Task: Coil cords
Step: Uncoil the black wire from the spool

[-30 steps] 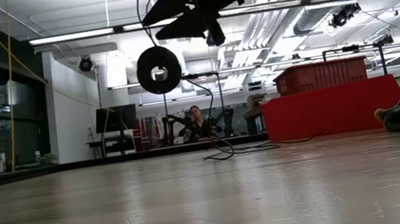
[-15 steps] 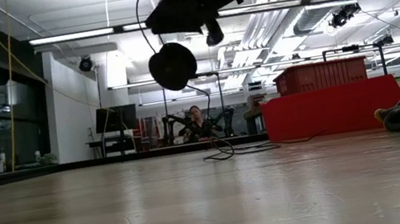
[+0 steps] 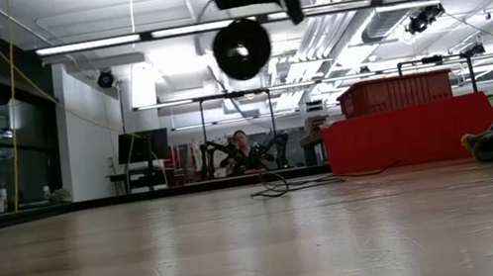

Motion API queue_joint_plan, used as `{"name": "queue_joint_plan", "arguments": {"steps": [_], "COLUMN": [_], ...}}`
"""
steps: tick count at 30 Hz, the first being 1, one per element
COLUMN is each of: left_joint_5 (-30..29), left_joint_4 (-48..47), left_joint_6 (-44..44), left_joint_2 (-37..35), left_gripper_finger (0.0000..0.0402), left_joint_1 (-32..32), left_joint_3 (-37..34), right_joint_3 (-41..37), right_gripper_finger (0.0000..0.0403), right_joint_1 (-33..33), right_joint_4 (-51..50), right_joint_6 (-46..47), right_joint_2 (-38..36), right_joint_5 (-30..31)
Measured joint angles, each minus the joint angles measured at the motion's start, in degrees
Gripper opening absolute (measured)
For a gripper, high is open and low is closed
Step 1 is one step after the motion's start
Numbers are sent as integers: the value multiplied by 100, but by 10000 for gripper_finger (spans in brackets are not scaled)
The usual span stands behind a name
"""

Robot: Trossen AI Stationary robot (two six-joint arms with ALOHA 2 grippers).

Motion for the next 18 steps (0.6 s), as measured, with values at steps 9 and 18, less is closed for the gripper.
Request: {"name": "queue_joint_plan", "arguments": {"steps": [9, 18], "left_joint_5": [-872, -773], "left_joint_4": [-3278, -1638], "left_joint_6": [-765, -947], "left_joint_2": [26, -370], "left_gripper_finger": [96, 113], "left_joint_1": [-33, -382], "left_joint_3": [-703, -4378], "right_joint_3": [0, 0], "right_gripper_finger": [1, 0], "right_joint_1": [0, 2], "right_joint_4": [-1091, -1284], "right_joint_6": [45, 236], "right_joint_2": [-873, -1473], "right_joint_5": [-353, -759]}}
